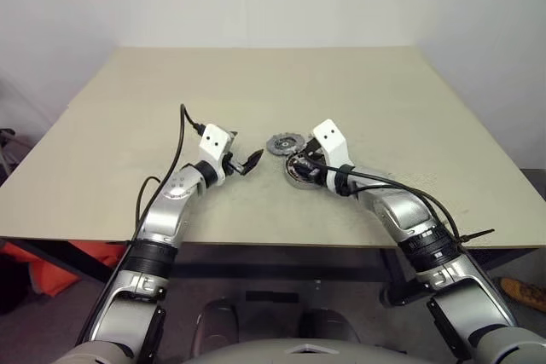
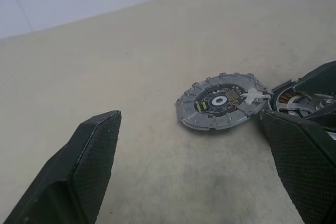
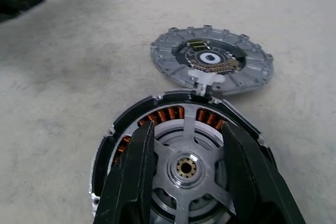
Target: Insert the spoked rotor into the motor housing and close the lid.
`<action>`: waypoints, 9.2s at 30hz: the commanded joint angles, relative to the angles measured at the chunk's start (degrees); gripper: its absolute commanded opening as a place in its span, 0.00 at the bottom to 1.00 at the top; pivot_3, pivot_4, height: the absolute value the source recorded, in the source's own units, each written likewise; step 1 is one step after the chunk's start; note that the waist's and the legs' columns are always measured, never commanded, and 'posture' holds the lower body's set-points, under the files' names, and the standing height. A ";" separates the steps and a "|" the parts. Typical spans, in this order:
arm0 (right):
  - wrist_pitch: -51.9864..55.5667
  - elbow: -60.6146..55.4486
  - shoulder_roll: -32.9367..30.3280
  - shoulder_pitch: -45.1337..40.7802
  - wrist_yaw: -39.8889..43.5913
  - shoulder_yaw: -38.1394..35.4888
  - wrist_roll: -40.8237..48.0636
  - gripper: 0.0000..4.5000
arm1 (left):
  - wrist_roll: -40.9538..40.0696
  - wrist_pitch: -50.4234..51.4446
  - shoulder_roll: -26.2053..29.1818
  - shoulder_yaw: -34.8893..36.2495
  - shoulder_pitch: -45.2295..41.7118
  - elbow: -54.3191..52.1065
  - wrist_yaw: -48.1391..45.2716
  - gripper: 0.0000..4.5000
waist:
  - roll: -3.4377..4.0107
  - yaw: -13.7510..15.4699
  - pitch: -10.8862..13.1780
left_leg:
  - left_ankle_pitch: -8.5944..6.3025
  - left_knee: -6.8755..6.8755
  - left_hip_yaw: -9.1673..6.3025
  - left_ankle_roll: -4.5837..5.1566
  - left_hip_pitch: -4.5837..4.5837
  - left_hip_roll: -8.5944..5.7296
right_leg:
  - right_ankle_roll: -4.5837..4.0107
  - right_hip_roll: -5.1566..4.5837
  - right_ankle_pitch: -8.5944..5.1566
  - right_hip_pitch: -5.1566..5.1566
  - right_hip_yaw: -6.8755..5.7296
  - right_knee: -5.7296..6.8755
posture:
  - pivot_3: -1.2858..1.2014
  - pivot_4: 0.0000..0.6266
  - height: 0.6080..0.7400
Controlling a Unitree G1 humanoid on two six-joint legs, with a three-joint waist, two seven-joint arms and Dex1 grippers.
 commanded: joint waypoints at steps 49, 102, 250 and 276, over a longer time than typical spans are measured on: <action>-79.49 42.47 -10.81 -31.45 48.76 17.32 -43.04 0.77 | 0.10 -2.24 -0.23 1.43 -0.63 -1.51 2.24 1.00 | -0.05 -0.65 0.03 | -0.32 0.46 0.10 0.62 -0.33 0.08 | -0.59 -0.01 0.29 -0.27 -0.01 0.32 | 0.52 0.00 1.00; 44.58 15.07 14.18 -31.73 27.36 -10.64 -13.09 0.00 | 0.32 -0.34 1.36 3.51 5.79 -8.28 5.35 1.00 | -0.21 -0.32 0.09 | 0.01 0.37 -0.10 0.09 -0.59 0.12 | -0.71 0.07 0.34 -0.73 0.02 0.49 | 0.52 0.00 1.00; -71.82 53.56 -17.11 -35.80 46.99 14.20 -50.09 0.42 | 0.23 -0.84 0.20 2.79 4.06 -6.15 4.69 1.00 | -0.22 -0.68 0.11 | -0.25 0.21 0.11 0.62 -0.36 0.12 | -0.69 0.07 0.35 -0.30 -0.04 0.04 | 0.52 0.00 1.00; -67.61 49.34 -16.31 -34.12 50.61 13.04 -48.46 0.00 | 0.15 -0.80 0.50 3.09 4.54 -6.40 5.12 1.00 | -0.23 -0.81 0.11 | -0.25 0.34 0.13 0.62 -0.29 0.13 | -0.69 0.08 0.35 -0.30 -0.01 0.21 | 0.52 0.00 1.00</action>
